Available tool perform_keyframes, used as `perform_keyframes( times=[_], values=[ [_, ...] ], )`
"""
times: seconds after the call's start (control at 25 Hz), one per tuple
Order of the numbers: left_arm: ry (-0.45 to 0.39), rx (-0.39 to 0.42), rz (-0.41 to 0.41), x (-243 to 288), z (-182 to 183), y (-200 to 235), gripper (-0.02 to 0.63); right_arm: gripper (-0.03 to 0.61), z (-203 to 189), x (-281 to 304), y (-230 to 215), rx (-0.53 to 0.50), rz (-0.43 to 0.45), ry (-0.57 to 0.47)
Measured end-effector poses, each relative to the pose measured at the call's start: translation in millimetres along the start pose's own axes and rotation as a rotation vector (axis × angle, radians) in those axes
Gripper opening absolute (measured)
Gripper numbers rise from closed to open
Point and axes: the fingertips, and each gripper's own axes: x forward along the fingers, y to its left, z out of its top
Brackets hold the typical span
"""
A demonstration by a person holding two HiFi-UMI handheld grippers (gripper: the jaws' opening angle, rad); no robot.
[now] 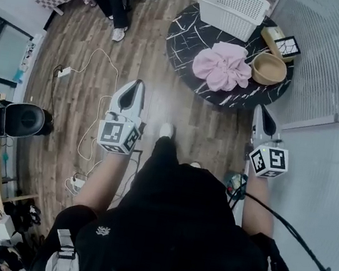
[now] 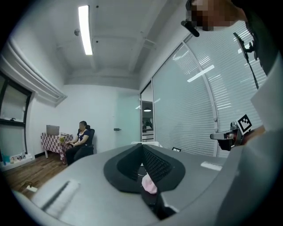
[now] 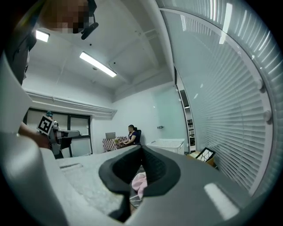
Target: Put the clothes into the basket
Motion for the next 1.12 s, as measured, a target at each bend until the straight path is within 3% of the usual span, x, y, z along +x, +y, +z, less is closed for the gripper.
perform_keyframes(
  times=[0.28,0.76,0.96,1.12],
  values=[
    [-0.022,0.024,-0.074,61,10,58,0.008,0.002,-2,57,7,0.036,-0.098,0.012],
    [-0.001,-0.011,-0.237,157,4,149,0.006,0.002,14,149,39,0.003,-0.230,0.047],
    [0.007,-0.035,-0.281,188,-8,182,0.006,0.002,14,171,63,-0.111,-0.274,0.072],
    [-0.007,-0.057,-0.328,217,-10,176,0.006,0.002,18,178,71,-0.182,-0.287,0.090]
  ],
)
